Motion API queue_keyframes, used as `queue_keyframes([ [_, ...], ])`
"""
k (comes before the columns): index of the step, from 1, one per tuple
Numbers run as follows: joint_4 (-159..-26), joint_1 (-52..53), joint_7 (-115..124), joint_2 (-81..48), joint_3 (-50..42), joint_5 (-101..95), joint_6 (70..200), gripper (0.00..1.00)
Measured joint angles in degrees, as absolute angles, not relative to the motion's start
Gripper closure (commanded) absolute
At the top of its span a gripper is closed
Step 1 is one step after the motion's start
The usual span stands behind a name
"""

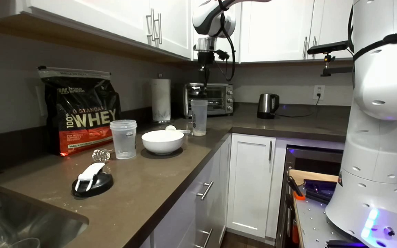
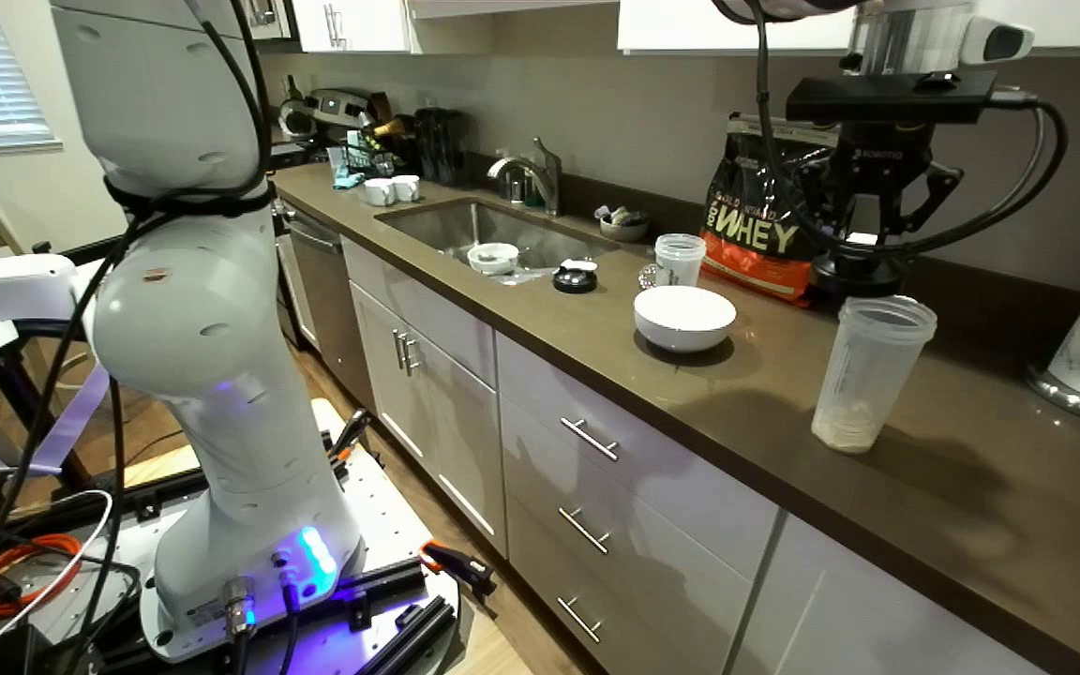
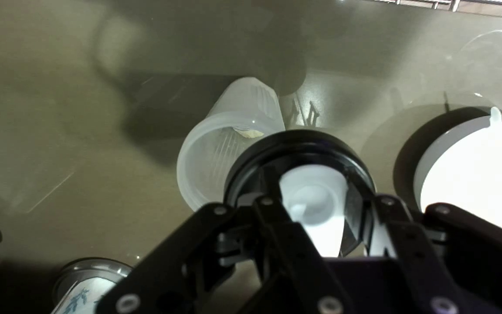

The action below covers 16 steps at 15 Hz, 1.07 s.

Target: Pick up the black lid on the left and place it on top of the bottle on the right

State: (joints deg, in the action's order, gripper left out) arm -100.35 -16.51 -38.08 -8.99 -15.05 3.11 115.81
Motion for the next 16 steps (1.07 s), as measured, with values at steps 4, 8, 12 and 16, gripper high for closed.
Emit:
queue_keyframes([
  [4,-100.3,-16.5,-38.1,-9.0,-15.0,3.1,115.8,0.62],
  [8,-100.3,-16.5,-38.1,-9.0,-15.0,3.1,115.8,0.62],
  [12,-100.3,-16.5,-38.1,-9.0,-15.0,3.1,115.8,0.62],
  [16,-100.4,-16.5,-38.1,-9.0,-15.0,3.1,115.8,0.87],
])
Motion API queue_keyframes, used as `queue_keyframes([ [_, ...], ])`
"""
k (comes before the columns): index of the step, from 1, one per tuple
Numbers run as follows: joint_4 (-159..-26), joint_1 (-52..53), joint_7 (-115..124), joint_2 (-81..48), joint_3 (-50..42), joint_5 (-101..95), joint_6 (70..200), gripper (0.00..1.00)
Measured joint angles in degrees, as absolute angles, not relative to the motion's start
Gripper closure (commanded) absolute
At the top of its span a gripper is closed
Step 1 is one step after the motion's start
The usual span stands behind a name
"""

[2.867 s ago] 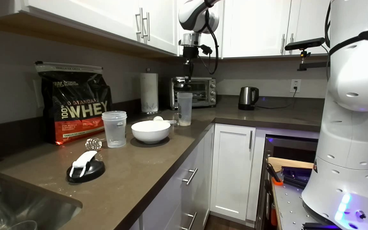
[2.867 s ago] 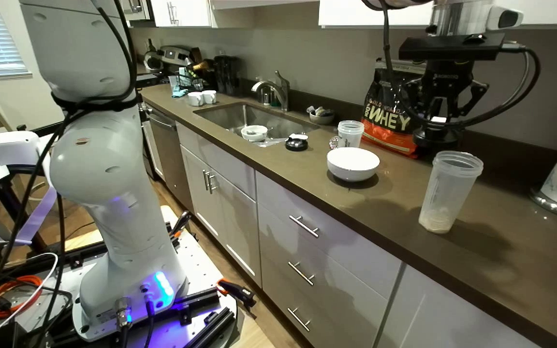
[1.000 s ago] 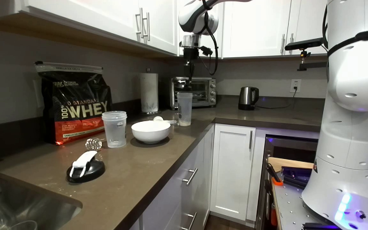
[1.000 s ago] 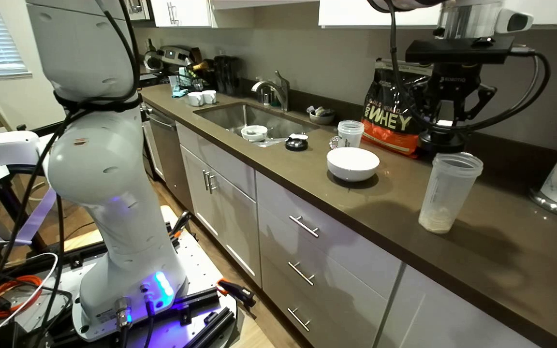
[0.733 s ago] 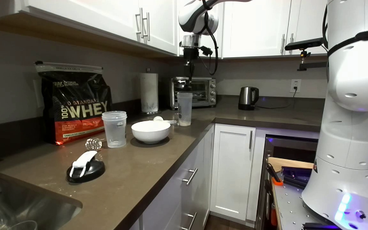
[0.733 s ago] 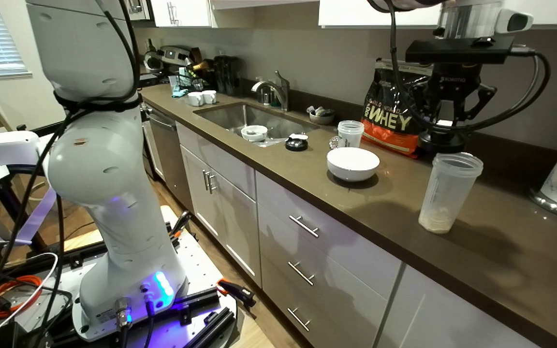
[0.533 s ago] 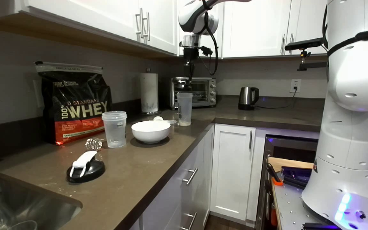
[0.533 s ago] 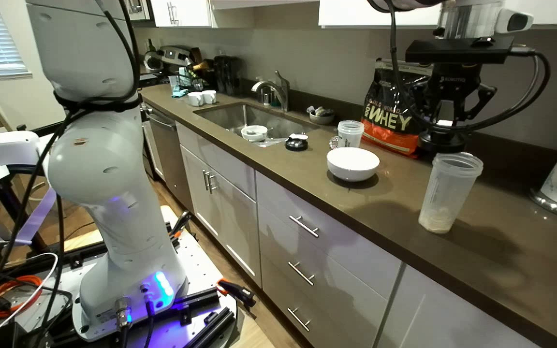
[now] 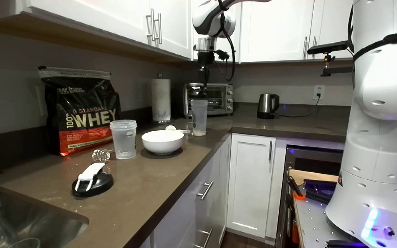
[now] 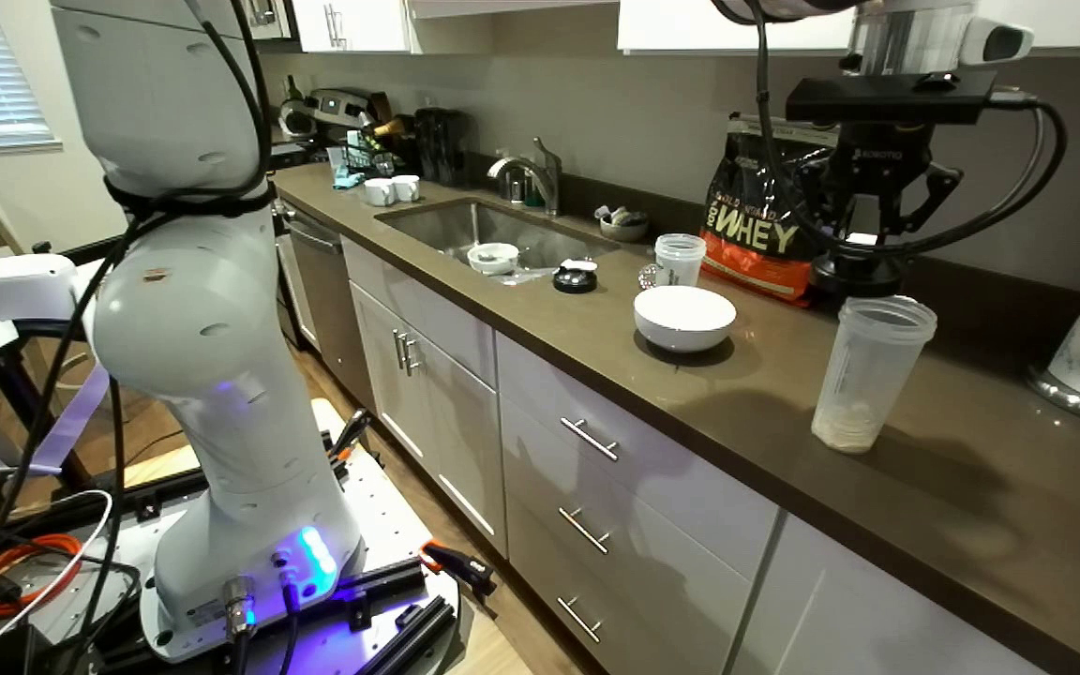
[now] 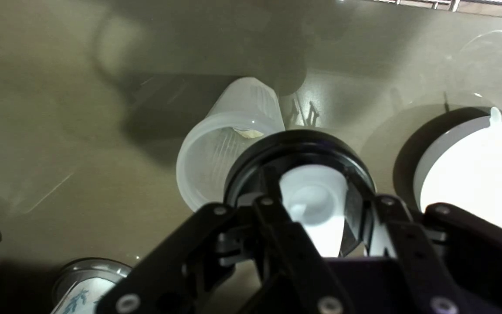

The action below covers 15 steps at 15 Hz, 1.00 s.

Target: Pick up the black lid on the left and place it on top of the bottle on the right

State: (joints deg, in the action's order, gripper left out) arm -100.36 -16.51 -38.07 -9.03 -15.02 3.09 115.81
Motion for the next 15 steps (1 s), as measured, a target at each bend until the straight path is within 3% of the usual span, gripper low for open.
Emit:
queue_keyframes([
  [15,-92.9,-20.4,-33.6,-16.1,-15.1,3.4,113.8,0.87],
])
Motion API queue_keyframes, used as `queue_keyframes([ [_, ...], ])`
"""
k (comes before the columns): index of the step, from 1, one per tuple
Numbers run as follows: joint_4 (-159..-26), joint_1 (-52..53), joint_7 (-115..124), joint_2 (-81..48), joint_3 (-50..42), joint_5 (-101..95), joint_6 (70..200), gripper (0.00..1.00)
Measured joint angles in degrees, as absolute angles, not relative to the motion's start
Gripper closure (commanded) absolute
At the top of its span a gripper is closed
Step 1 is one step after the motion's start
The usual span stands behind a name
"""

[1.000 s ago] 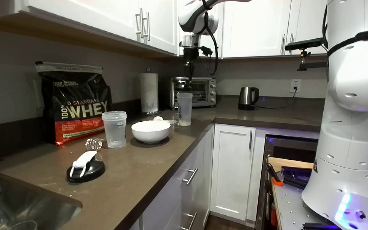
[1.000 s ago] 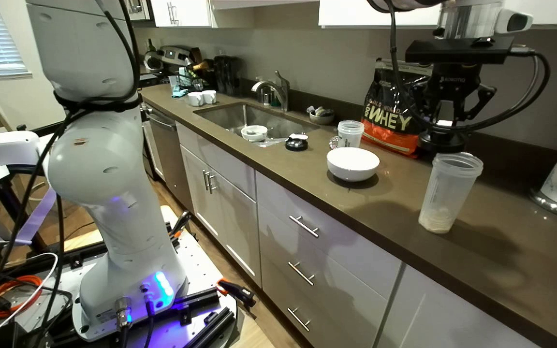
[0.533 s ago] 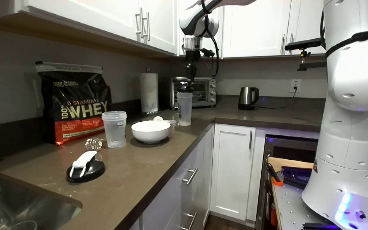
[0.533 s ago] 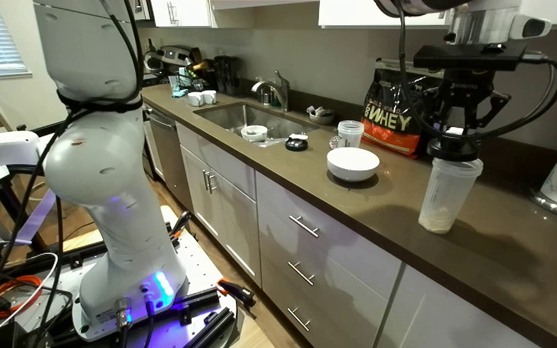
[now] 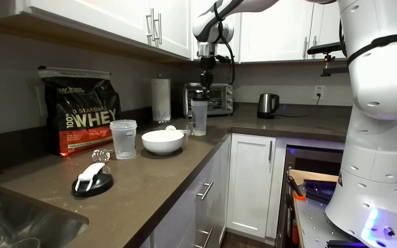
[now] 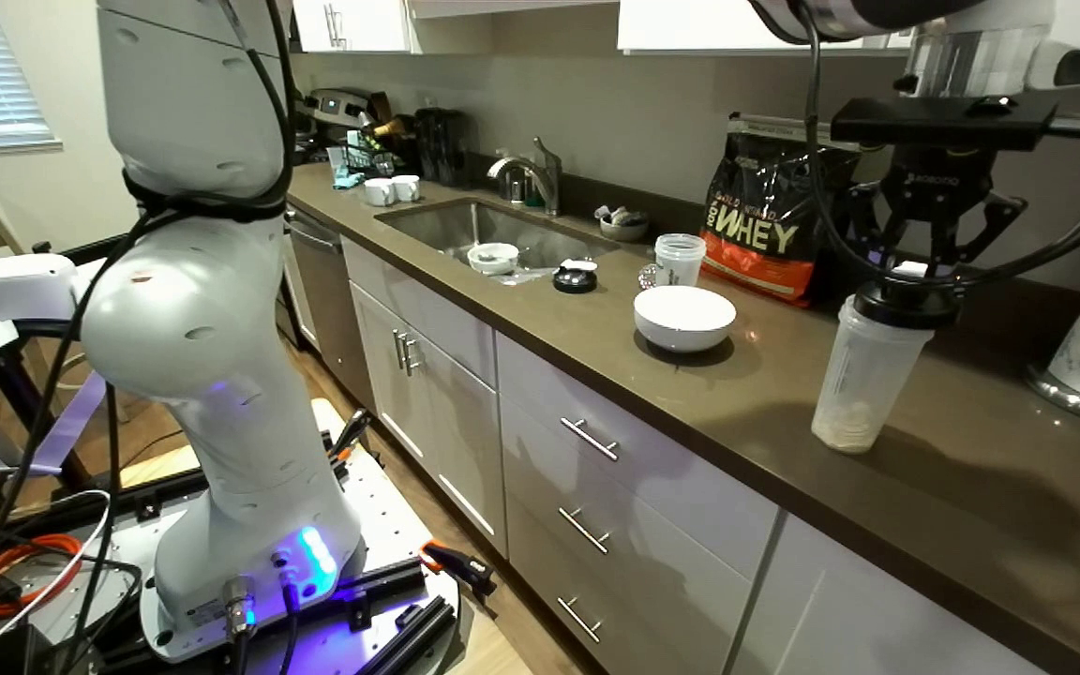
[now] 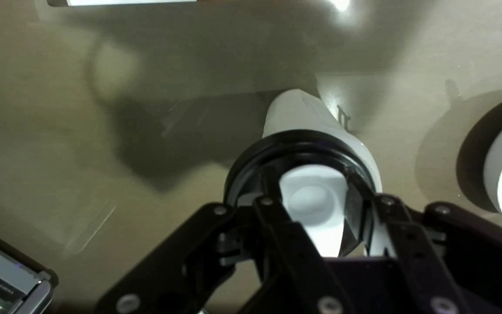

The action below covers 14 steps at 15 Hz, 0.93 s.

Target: Pick up the black lid on the left and place it on top of the bottle on the right

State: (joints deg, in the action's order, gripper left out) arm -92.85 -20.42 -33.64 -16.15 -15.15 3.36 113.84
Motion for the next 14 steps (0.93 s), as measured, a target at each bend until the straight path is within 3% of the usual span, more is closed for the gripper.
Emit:
queue_keyframes([
  [14,-89.9,-21.3,-33.2,-16.9,-14.3,6.5,107.9,0.87],
])
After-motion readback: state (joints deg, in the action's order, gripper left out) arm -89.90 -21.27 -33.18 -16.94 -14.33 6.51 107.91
